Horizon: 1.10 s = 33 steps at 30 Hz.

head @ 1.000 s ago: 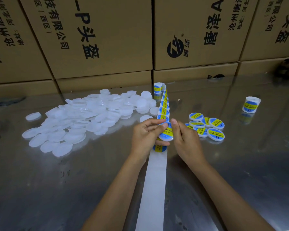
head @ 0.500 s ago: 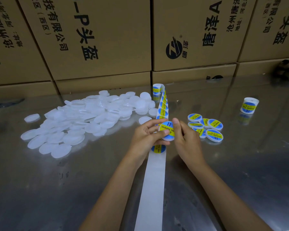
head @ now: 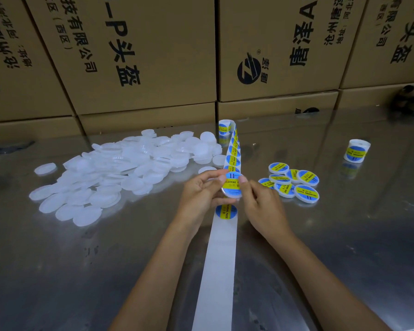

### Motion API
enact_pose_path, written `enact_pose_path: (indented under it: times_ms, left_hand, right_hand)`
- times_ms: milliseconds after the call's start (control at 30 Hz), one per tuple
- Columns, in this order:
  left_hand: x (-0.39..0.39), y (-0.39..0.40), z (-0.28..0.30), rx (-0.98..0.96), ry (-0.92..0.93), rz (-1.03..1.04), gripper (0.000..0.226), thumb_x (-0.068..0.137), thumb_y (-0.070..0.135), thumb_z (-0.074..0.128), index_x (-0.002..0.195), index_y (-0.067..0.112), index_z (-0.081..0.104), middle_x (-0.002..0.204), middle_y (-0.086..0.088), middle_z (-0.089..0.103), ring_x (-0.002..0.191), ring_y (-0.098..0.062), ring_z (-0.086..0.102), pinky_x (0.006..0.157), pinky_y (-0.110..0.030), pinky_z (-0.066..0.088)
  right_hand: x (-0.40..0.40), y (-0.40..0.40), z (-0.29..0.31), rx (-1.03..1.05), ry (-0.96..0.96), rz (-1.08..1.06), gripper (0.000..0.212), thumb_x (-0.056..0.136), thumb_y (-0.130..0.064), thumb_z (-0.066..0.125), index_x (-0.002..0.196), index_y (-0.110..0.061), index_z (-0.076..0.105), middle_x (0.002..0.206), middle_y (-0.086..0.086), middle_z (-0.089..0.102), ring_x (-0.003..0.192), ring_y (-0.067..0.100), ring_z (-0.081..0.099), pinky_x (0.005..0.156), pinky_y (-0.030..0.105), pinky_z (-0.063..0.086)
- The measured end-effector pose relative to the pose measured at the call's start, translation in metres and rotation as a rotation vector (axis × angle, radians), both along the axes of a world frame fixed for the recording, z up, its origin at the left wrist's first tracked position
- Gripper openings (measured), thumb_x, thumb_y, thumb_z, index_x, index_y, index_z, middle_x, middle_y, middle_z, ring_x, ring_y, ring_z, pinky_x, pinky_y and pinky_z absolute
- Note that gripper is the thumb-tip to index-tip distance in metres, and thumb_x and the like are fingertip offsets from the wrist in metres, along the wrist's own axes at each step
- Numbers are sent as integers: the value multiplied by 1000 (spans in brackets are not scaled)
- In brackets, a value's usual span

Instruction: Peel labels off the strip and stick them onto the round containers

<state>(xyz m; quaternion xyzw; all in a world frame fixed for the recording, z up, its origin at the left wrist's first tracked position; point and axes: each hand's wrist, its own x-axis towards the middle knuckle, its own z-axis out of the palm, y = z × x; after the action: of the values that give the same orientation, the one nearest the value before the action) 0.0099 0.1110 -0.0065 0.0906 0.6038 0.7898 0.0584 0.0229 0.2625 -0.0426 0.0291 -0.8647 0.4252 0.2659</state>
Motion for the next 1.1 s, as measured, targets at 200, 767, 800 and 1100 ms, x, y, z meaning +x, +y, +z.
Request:
enact_pose_path:
  times_ms: [200,767,800,1100]
  left_hand:
    - [0,3,-5,-158,69,-154,35,91,-1,68,121,15,65,107,-18,73,82,-30,74,77,-30,61]
    - [2,0,-1,-46,6,168,11,87,8,76,95,2,72,83,-11,77,71,-20,75,55,-28,59]
    - [2,0,-1,-57,4,168,12,87,9,75,95,2,72,82,-10,77,70,-20,75,55,-28,59]
    - [1,5,-3,-74,-10,-9,27,90,-2,68,115,7,66,105,-14,74,79,-24,75,61,-28,60]
  right_hand:
    - [-4,6,1,-7,-28,-115,53,104,-37,39,55,-20,34,45,-3,40,54,21,43,54,33,25]
    - [-1,-5,-2,55,-145,134,51,77,-81,42,87,-34,60,74,-17,66,71,5,63,68,35,52]
    - [0,-4,-2,107,-134,103,50,78,-81,39,81,-35,57,70,-19,63,67,4,60,63,32,48]
    - [-1,0,0,78,-71,-47,51,101,-52,32,62,-22,43,59,-3,55,66,22,56,59,35,40]
